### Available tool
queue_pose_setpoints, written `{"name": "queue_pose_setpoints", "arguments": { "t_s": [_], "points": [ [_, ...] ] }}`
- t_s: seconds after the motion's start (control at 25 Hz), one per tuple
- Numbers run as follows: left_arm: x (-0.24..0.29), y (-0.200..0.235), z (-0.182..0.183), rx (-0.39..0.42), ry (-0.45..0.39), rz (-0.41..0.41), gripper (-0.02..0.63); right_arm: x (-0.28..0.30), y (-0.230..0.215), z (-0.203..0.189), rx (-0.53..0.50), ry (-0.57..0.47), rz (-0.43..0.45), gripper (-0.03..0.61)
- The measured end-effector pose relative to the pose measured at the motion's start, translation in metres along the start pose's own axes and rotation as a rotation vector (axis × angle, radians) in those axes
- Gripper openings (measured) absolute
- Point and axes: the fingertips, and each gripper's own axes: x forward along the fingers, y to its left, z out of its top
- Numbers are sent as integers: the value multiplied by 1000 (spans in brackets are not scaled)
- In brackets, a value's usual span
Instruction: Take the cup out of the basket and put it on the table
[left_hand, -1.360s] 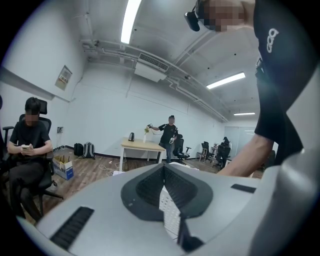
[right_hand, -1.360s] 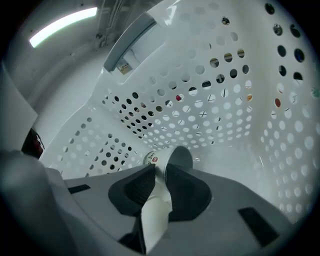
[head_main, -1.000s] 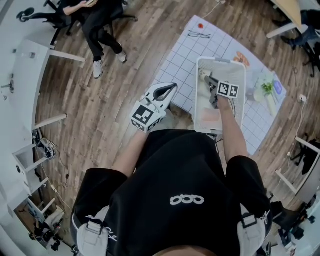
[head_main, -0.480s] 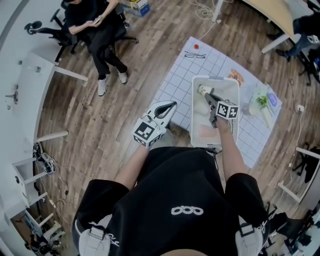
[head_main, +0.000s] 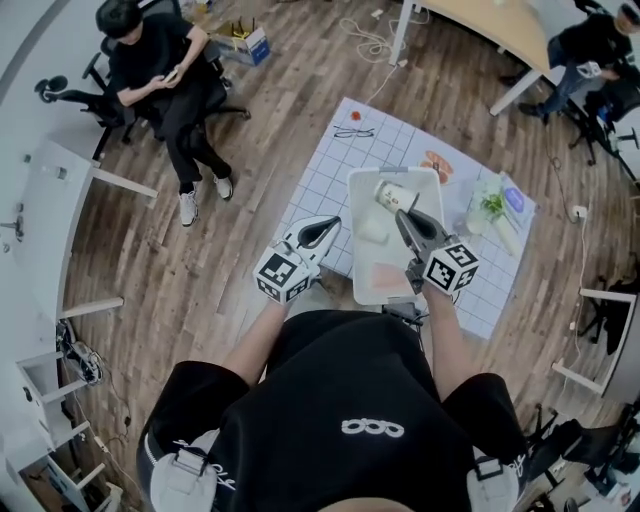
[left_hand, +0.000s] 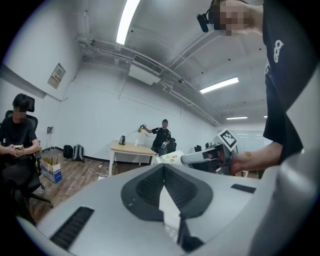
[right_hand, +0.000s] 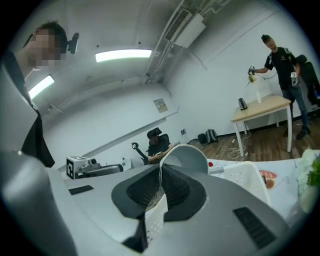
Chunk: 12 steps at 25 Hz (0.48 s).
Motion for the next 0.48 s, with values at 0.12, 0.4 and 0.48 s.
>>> {"name": "queue_pose_setpoints", "arguments": {
  "t_s": [0.12, 0.4, 0.48],
  "points": [
    [11, -7, 4, 11, -3, -24, 8, -23, 11, 14, -32, -30, -16, 34],
    [36, -24, 10, 19, -15, -80, 8, -44, 8, 7, -56, -33, -53, 34],
    [41, -28, 10, 24, -12, -96, 8, -46, 9, 4, -59, -33, -55, 34]
  ]
}}
